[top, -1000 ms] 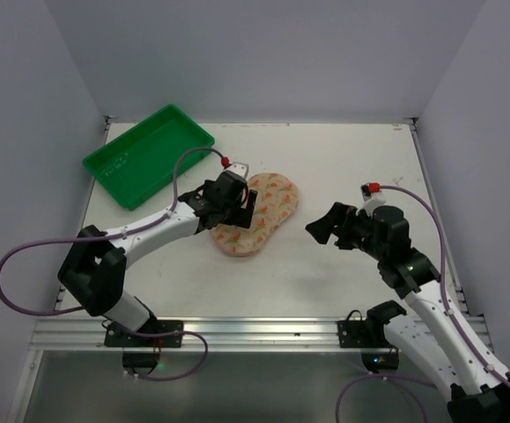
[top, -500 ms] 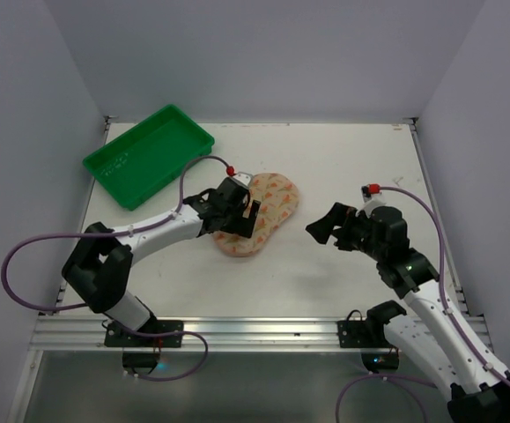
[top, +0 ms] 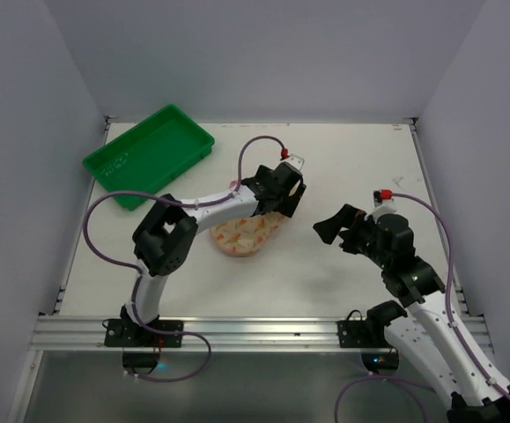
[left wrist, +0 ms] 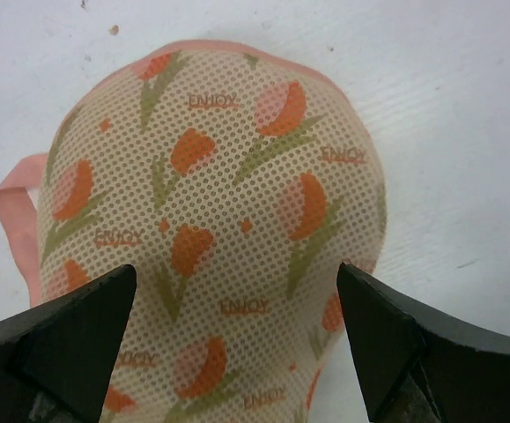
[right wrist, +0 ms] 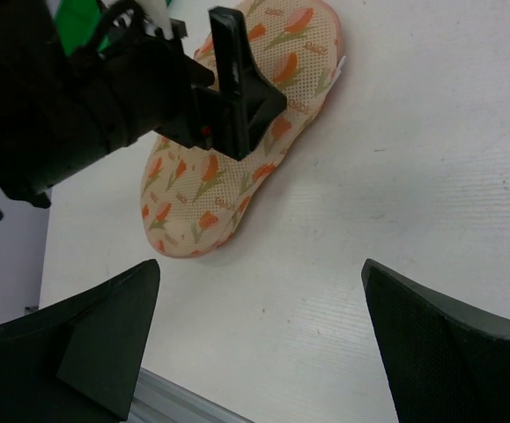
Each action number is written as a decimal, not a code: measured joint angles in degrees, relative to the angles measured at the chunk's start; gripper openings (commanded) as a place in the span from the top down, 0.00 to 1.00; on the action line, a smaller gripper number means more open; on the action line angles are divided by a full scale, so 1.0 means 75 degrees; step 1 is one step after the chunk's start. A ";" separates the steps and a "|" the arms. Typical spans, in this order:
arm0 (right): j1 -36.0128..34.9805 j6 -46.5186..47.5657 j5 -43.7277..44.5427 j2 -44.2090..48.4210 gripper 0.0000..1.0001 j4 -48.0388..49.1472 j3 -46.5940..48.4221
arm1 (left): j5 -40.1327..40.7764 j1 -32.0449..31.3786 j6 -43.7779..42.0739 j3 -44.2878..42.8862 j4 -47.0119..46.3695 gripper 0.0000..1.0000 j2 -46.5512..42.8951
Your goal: Unzip the laundry bag and remove the bra
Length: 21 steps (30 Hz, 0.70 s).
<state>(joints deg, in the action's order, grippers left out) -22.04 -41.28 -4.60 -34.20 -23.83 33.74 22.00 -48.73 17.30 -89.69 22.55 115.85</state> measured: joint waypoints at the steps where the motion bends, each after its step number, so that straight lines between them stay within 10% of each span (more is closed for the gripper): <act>1: 0.0000 -0.0015 0.0017 0.0038 0.01 -0.0032 0.0000 | 0.0044 0.0003 -0.0032 -0.0026 -0.0020 0.00 0.0181; 9: 0.0000 -0.0015 0.0058 0.0271 0.01 -0.0230 -0.0047 | -0.0006 -0.0044 -0.1035 0.2346 -0.0819 0.01 -0.0734; 15: 0.0000 0.0020 -0.0108 0.0096 0.01 -0.0163 -0.0052 | 0.0498 -0.0090 -0.1513 0.4846 -0.0953 0.00 -0.3841; 21: 0.0000 0.0114 -0.0542 -0.0376 0.02 0.0163 -0.0050 | 0.1399 -0.0067 0.0676 0.5010 -0.0507 0.00 -0.6239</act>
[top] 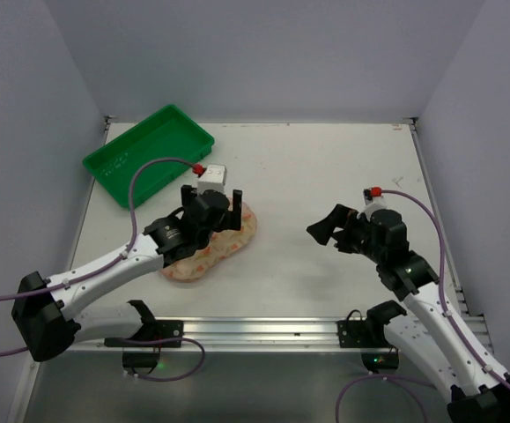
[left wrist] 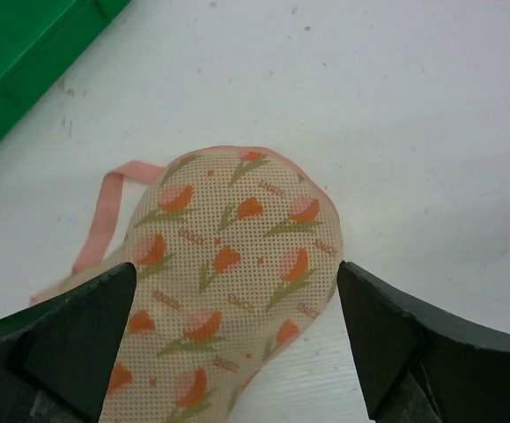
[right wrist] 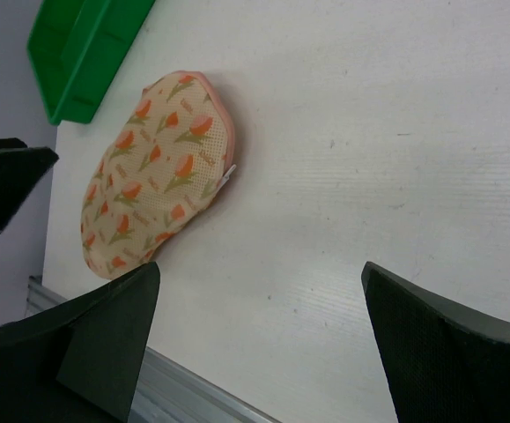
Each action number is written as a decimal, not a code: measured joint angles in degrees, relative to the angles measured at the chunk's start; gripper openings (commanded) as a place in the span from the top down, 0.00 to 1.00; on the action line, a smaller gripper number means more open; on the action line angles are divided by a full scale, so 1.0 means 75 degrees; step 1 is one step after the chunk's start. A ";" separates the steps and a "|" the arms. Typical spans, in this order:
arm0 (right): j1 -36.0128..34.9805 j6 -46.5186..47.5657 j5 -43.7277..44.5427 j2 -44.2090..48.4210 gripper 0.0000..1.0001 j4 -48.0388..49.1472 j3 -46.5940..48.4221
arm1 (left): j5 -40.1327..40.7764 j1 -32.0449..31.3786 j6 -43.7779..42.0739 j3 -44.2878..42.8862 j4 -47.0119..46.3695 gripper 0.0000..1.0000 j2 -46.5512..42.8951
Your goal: Unzip the laundry bag and remove the bra
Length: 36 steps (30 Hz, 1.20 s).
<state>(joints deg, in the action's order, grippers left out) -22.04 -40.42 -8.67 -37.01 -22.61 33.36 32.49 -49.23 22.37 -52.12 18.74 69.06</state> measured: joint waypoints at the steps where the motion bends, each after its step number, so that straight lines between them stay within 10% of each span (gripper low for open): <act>1: 0.0000 0.0020 -0.0064 -0.0085 0.02 0.0061 0.0000 | 0.0146 0.0026 0.0653 -0.0012 0.0280 0.00 -0.0195; 8: 0.0000 0.0058 -0.0606 -0.0589 0.03 0.0440 0.0000 | -0.0015 0.1026 0.3611 0.0702 0.1250 0.00 -0.0163; 17: 0.0000 0.0085 -0.1177 -0.0871 0.04 0.0676 0.0000 | -0.0915 0.2116 0.3923 0.1064 0.0659 0.01 0.1559; 36: -0.0111 0.0737 -0.2186 -0.0650 0.05 0.0679 -0.0216 | -0.4409 0.2101 -0.2973 -0.1093 -0.2361 0.00 0.4019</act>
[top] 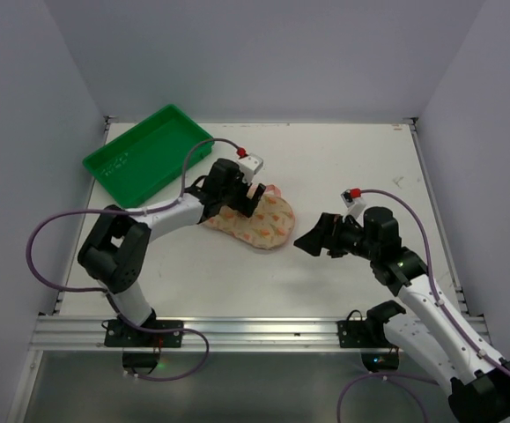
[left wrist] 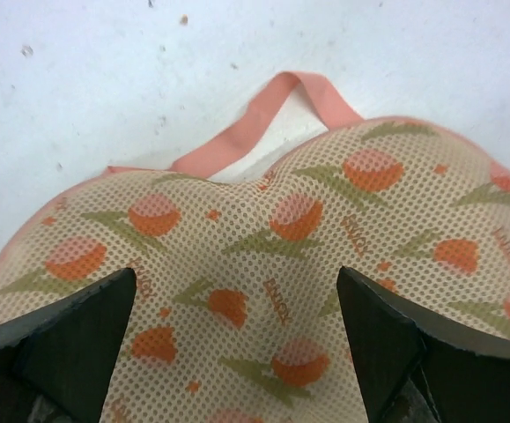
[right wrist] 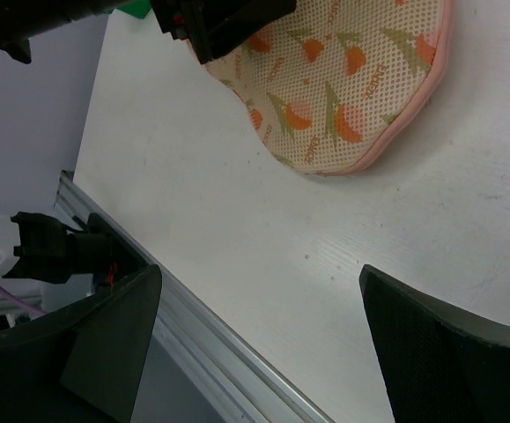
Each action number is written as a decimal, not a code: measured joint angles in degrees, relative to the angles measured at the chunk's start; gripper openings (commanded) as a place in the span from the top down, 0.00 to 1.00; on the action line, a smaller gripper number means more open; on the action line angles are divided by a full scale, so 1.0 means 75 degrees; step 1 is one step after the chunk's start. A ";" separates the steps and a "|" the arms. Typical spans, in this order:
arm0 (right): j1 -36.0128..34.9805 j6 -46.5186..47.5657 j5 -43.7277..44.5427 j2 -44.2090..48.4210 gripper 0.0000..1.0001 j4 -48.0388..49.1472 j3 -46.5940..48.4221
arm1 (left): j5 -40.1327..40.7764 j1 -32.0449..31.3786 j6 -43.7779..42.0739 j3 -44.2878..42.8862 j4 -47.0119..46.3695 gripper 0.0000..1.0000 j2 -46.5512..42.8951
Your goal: Unzip the laundry bag and remove the bra
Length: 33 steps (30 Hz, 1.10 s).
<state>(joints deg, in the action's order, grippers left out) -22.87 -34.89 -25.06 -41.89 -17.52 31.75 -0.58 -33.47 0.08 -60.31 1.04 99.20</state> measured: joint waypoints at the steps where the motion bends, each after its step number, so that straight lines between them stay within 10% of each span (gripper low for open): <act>1: 0.0000 0.0009 0.0003 0.0000 0.04 0.0000 0.0000 | -0.0032 -0.0003 0.0009 -0.0085 -0.0009 0.00 -0.0061; 8: 0.0000 -0.0003 0.0204 -0.0015 0.04 0.0055 -0.0003 | 0.0632 -0.0006 0.3276 0.0740 0.0350 0.00 -0.2267; 15: 0.0000 -0.0012 0.0259 -0.0055 0.04 0.0443 -0.0175 | 0.0705 -0.0420 0.7257 0.3984 -0.0574 0.04 -0.4377; 28: -0.0017 0.0017 0.0227 -0.0609 0.05 0.1204 -0.0513 | 0.0831 -0.0912 0.8979 0.4672 -0.2754 0.21 -0.2355; 33: -0.0090 0.0090 0.0184 -0.0851 0.05 0.1667 -0.0842 | 0.0659 -0.0912 0.9058 0.4508 -0.3687 0.42 -0.1603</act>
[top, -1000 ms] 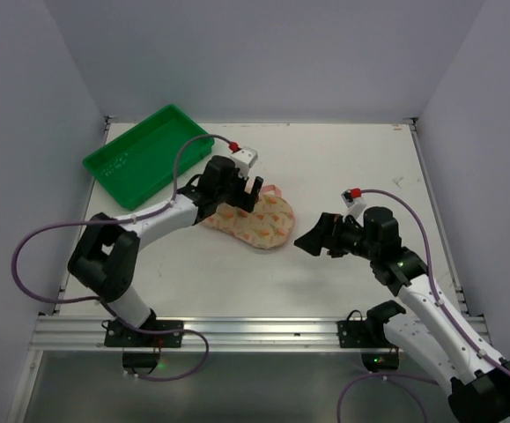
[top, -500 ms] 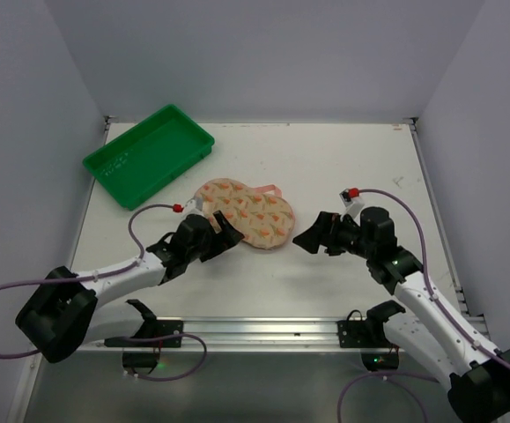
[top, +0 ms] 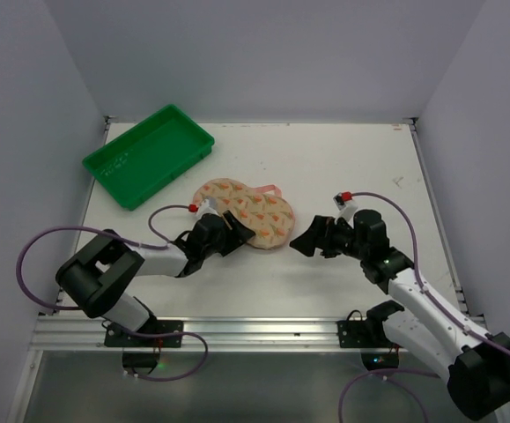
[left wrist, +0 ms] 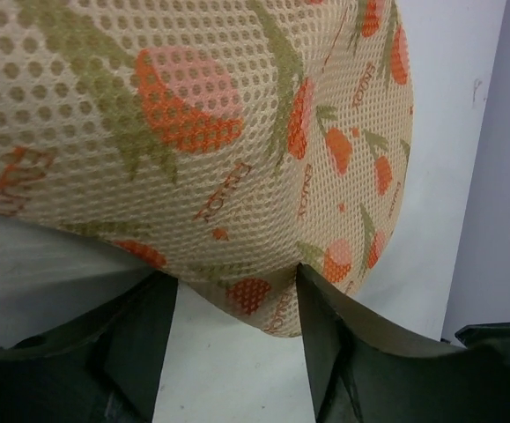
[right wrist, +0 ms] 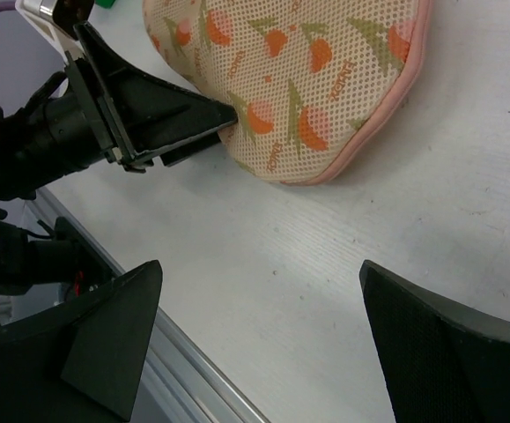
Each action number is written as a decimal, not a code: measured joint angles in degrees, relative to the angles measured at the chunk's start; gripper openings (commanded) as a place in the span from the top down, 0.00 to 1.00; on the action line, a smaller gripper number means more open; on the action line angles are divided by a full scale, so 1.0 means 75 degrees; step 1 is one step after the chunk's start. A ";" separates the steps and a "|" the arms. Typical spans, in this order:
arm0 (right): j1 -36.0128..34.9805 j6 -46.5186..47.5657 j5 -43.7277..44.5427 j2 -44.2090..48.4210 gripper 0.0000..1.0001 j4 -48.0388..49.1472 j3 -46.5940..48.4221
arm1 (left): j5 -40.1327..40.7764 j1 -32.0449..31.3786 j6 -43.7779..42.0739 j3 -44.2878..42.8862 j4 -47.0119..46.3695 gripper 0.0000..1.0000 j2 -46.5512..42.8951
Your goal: Unzip the laundry bag and remove the bra
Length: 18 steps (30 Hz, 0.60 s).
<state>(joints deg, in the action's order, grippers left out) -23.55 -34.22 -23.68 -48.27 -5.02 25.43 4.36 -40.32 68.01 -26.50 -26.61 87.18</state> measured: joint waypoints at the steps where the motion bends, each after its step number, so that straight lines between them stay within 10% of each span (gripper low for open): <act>1: -0.0023 0.0012 -0.0009 -0.0023 0.05 0.0067 -0.0079 | -0.0041 0.0000 -0.0003 -0.0009 -0.0102 0.51 0.0096; 8: -0.0233 0.0087 -0.0012 -0.0688 0.02 0.0673 -0.0201 | -0.0367 0.0000 -0.0009 -0.0099 -0.0536 0.97 0.0286; 18: -0.1367 0.0085 0.0099 -0.2081 0.13 0.1644 -0.0195 | -0.0516 0.0000 0.0096 -0.0886 0.0425 1.00 -0.0446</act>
<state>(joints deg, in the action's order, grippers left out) -33.80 -33.58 -22.94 -63.88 7.31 23.97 0.49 -40.32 68.73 -33.15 -23.42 83.83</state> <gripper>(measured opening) 0.898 0.034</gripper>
